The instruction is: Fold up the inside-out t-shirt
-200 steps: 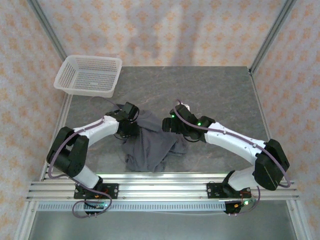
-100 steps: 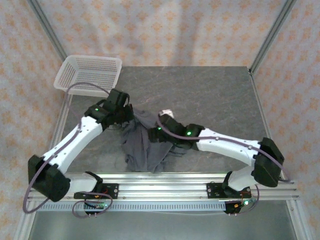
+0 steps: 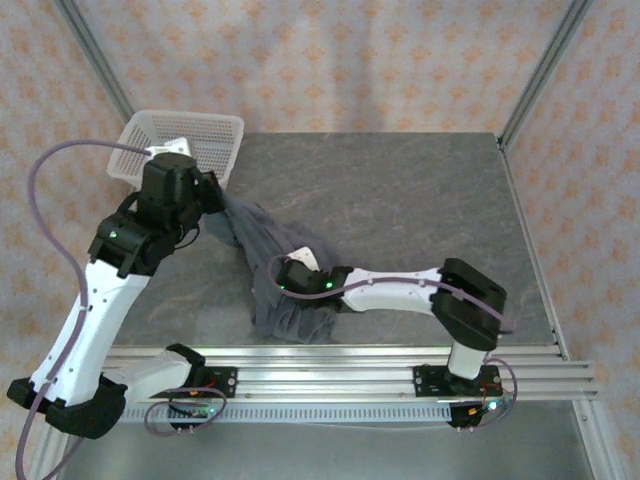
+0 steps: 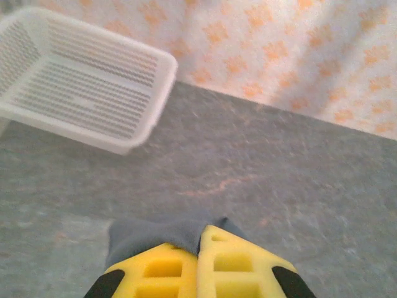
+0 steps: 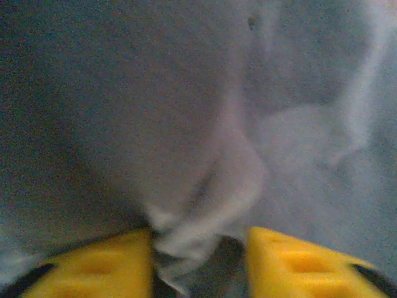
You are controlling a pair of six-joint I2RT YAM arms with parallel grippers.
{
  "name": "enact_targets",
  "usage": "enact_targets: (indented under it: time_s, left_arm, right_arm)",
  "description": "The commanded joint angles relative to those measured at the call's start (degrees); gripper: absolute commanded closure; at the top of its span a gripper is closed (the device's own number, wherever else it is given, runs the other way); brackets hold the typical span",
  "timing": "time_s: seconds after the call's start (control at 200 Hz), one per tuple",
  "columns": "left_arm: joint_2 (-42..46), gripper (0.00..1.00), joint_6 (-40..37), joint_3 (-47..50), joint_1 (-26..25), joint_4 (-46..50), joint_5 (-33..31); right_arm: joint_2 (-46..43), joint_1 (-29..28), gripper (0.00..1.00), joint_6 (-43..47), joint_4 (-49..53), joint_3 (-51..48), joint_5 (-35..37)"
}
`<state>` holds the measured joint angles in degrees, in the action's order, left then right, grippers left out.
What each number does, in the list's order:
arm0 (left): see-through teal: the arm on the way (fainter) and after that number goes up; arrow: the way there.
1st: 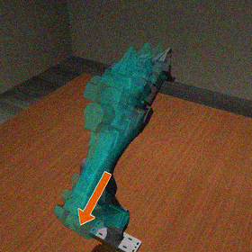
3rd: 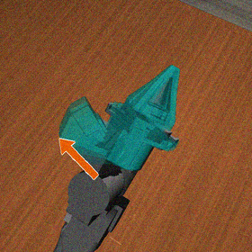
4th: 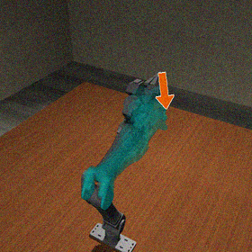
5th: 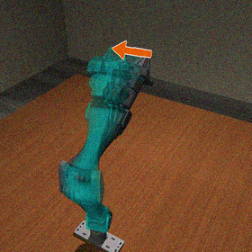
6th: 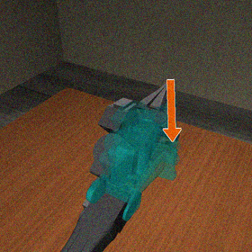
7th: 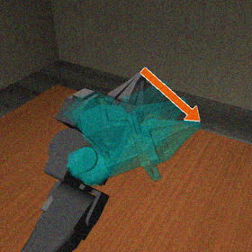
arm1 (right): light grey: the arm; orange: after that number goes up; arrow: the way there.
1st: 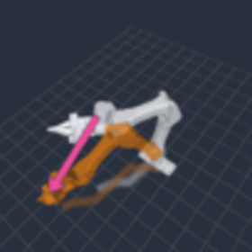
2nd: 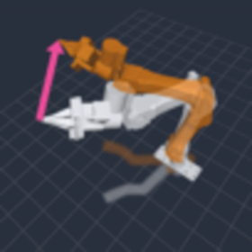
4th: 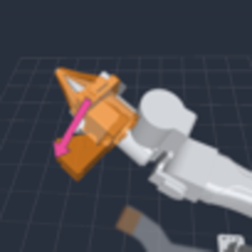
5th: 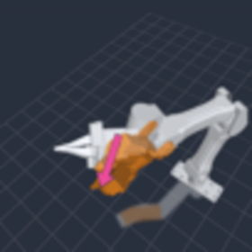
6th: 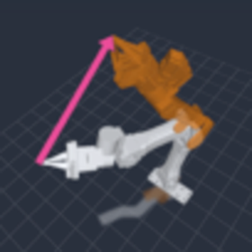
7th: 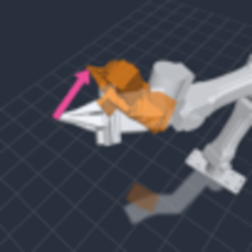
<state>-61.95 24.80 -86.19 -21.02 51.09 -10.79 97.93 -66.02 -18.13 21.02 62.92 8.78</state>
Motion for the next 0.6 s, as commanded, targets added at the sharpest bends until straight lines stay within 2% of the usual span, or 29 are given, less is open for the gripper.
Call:
enact_targets:
  time_s: [0.0,0.055,0.135,0.235,0.295,0.38,0.595]
  left_arm:
    - [-0.01,1.0,-3.96,0.54,1.27,3.56,-7.52]
    - [-0.01,1.0,-2.91,3.26,1.74,3.93,-8.1]
    - [0.74,1.0,-0.97,8.27,2.44,3.15,-7.0]
    - [1.89,1.0,0.74,13.62,2.9,1.51,-4.8]
    - [2.32,1.0,1.2,15.49,3.0,0.89,-3.66]
    - [2.45,1.0,1.22,16.74,3.09,0.9,-2.47]
    - [2.61,1.0,1.86,17.99,3.17,0.03,-1.02]
  right_arm:
    - [-8.12,-0.01,0.33,5.39,-0.93,-1.24,-5.99]
    - [-12.84,1.89,0.27,2.5,-2.74,-3.65,-6.73]
    - [-21.01,7.86,0.2,-6.22,-6.97,-9.47,-5.48]
    - [-26.64,14.72,0.19,-13.62,-6.44,-15.23,0.6]
    - [-26.16,18.67,0.2,-17.41,-1.19,-15.83,2.36]
    - [-23.79,23.23,0.22,-19.67,2.38,-16.81,-0.21]
    - [-15.05,27.92,0.35,-24.15,-2.4,-17.58,-9.21]
